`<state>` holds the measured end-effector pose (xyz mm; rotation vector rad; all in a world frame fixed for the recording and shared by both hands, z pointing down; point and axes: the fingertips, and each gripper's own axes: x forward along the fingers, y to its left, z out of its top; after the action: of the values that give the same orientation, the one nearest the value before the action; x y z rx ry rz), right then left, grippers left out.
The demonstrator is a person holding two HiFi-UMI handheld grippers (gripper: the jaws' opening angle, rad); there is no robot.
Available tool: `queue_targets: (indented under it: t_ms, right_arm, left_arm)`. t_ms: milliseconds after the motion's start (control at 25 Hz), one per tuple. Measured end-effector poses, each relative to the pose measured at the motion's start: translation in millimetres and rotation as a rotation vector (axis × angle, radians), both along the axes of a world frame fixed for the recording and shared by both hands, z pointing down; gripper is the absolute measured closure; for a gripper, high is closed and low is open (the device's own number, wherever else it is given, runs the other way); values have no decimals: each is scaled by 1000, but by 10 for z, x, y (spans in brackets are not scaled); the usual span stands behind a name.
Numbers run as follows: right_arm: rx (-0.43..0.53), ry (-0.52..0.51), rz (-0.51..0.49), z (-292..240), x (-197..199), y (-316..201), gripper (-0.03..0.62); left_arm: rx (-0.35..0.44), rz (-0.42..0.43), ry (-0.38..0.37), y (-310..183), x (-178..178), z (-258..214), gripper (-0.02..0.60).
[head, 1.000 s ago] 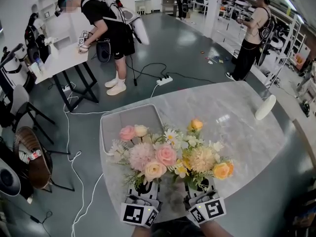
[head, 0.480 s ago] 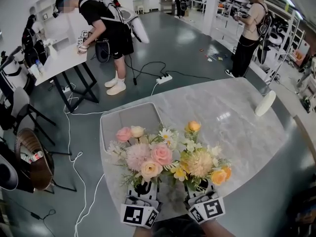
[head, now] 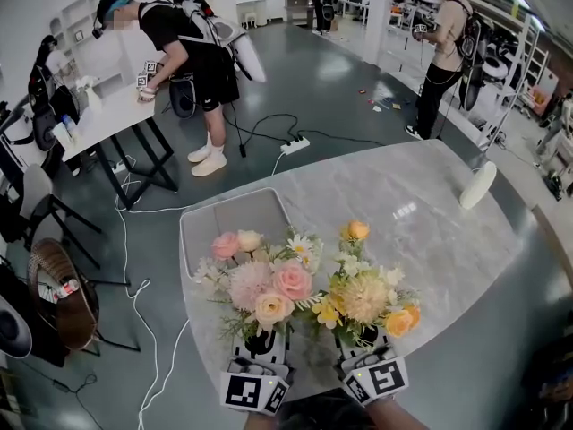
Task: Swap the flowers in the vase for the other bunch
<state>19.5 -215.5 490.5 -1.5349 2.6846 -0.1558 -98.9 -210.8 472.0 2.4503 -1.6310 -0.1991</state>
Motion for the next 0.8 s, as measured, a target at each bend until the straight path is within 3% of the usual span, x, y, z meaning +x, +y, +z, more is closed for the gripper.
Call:
queue_targets:
  t_ms: [800]
  right_arm:
    - [-42, -9, 4, 86, 68, 51, 470]
  left_arm:
    - [0, 2, 10, 15, 16, 8, 506]
